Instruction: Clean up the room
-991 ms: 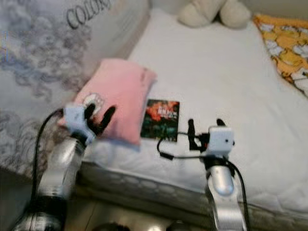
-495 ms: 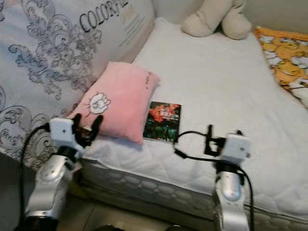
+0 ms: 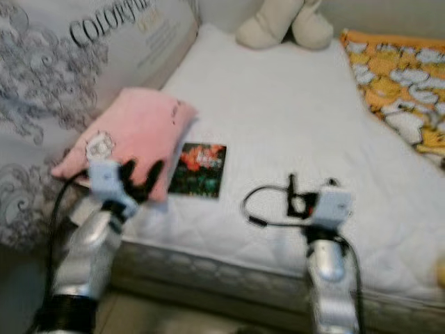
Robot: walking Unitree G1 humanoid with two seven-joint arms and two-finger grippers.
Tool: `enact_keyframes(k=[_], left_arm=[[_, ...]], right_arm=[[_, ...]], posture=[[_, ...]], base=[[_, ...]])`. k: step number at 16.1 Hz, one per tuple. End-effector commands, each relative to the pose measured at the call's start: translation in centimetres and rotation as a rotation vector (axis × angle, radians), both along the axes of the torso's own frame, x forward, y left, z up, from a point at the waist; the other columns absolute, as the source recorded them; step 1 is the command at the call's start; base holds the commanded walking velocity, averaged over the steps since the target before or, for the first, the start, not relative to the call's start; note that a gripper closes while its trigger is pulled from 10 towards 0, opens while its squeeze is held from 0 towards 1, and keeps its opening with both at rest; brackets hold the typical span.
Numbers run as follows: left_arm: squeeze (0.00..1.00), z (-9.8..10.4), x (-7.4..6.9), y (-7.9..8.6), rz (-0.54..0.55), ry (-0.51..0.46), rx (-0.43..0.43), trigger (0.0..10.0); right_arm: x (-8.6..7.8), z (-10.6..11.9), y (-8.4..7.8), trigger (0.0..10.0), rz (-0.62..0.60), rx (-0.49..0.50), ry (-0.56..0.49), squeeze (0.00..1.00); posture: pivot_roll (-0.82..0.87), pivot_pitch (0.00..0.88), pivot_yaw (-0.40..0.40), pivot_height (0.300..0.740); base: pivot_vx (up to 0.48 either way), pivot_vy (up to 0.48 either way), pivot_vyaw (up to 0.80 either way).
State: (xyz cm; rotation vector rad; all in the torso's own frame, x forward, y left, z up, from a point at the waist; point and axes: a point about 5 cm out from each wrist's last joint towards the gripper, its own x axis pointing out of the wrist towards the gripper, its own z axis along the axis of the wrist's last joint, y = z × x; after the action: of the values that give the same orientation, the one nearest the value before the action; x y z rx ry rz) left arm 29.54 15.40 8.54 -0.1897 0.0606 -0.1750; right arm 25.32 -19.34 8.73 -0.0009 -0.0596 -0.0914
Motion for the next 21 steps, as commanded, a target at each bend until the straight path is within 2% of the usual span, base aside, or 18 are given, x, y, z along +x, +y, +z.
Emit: enact_keyframes(k=[1,4,6,10,12,14,18,21], left_arm=[[0.00,-0.1,0.0,-0.3,-0.014,0.002,0.017,10.0],[0.00,-1.2,-1.2,0.2,-0.030,0.023,0.112,10.0],[0.00,-1.6,-1.6,0.8,-0.014,0.048,0.111,10.0],[0.00,-0.7,-1.5,0.1,-0.065,-0.010,0.123,10.0],[0.00,-0.4,-1.8,-0.7,-0.112,-0.049,0.146,10.0],[0.00,-0.3,-1.8,-1.0,-0.126,-0.048,0.125,10.0],[0.00,0.0,-1.9,-1.8,-0.185,-0.073,0.121,10.0],[0.00,0.1,-1.8,-2.1,-0.204,-0.070,0.122,10.0]], right_arm=[[0.2,0.1,-0.3,10.0,0.002,0.005,0.004,0.00],[0.1,-0.2,-0.4,10.0,-0.009,0.022,0.021,0.00],[-0.1,-0.6,-0.3,10.0,-0.015,0.013,0.041,0.00],[0.2,-0.4,0.3,10.0,0.030,0.001,0.035,0.00],[0.3,-0.6,0.2,10.0,0.030,-0.018,0.059,0.00],[0.2,-0.7,0.3,10.0,0.029,-0.020,0.061,0.00],[0.0,-0.7,0.2,10.0,0.020,-0.020,0.063,0.00],[0.1,-0.7,0.2,10.0,0.018,-0.017,0.066,0.00]], posture=[[-0.14,0.000,0.044,0.740],[-0.12,0.000,0.044,0.740],[-0.11,0.000,0.042,0.740],[-0.10,0.000,0.039,0.740],[-0.11,0.000,0.038,0.740],[-0.11,0.000,0.039,0.740],[-0.12,0.000,0.045,0.740],[-0.12,0.000,0.049,0.740]], base=[[0.300,-0.371,0.00],[0.315,-0.360,0.00],[0.347,-0.328,0.00],[0.349,-0.326,0.00],[0.000,0.000,-0.34],[0.000,0.000,-0.66],[0.000,0.480,-0.65],[0.000,0.000,-0.64]])
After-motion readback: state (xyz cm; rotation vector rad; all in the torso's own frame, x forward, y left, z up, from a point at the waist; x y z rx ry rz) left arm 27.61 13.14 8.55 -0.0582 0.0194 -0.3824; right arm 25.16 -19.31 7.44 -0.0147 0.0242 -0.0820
